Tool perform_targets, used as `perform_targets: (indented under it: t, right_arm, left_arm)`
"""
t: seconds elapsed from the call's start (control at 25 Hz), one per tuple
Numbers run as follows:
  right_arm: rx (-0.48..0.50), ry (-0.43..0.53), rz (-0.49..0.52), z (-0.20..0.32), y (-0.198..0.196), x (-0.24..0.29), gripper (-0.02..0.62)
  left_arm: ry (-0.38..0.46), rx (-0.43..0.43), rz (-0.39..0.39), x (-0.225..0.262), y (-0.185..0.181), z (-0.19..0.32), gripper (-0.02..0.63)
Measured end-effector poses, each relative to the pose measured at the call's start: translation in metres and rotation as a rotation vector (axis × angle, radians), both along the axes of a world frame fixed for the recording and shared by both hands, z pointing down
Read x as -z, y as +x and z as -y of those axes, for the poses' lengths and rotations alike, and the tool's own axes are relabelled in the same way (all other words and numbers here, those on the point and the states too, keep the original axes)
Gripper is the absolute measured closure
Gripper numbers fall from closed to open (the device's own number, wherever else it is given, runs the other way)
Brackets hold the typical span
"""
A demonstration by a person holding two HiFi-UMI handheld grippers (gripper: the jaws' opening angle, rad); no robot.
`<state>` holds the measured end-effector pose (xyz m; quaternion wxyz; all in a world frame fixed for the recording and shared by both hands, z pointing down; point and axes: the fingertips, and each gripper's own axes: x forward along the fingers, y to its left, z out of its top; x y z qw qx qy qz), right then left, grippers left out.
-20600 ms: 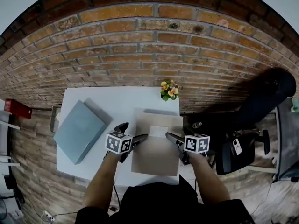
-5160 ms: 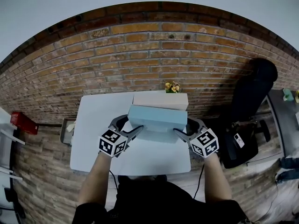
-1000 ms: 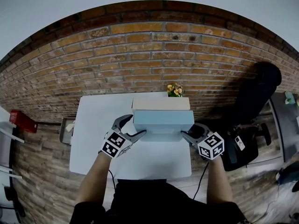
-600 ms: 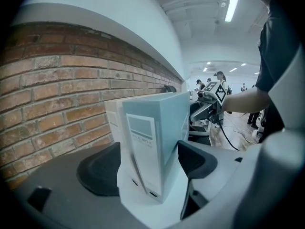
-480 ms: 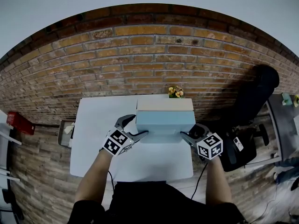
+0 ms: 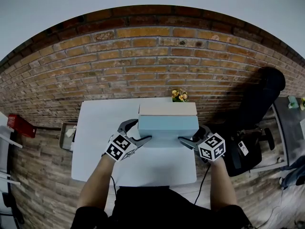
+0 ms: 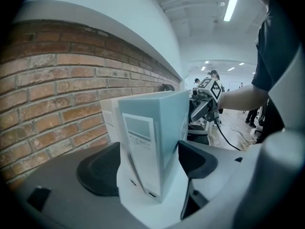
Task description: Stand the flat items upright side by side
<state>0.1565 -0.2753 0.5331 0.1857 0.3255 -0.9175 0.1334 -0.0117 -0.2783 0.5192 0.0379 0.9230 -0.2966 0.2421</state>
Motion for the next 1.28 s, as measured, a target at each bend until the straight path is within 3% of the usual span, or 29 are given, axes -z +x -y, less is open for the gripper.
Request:
perform_targets:
  t: [0.32, 0.52, 0.72, 0.88, 1.04, 1.28]
  right_arm:
    - [-0.009, 0.024, 0.044, -0.015, 0.017, 0.000, 0.181]
    - [-0.050, 0.020, 0.116, -0.026, 0.026, 0.003, 0.186]
    - [-0.110, 0.022, 0.176, -0.049, 0.020, 0.009, 0.248]
    - [-0.204, 0.029, 0.229, -0.067, 0.017, 0.019, 0.310]
    - [-0.196, 0.056, 0.223, -0.092, -0.015, 0.031, 0.347]
    - [-0.114, 0.082, 0.211, -0.143, -0.106, 0.045, 0.389]
  left_arm:
    - [0.000, 0.080, 0.016, 0.002, -0.014, -0.022, 0.222]
    - [-0.007, 0.176, -0.044, 0.009, -0.028, -0.034, 0.222]
    - [-0.010, 0.248, -0.134, 0.017, -0.045, -0.052, 0.224]
    - [-0.013, 0.254, -0.170, 0.021, -0.056, -0.076, 0.242]
    - [0.008, 0.234, -0.168, 0.028, -0.069, -0.112, 0.267]
    - [0.104, 0.265, -0.133, 0.046, -0.117, -0.173, 0.299]
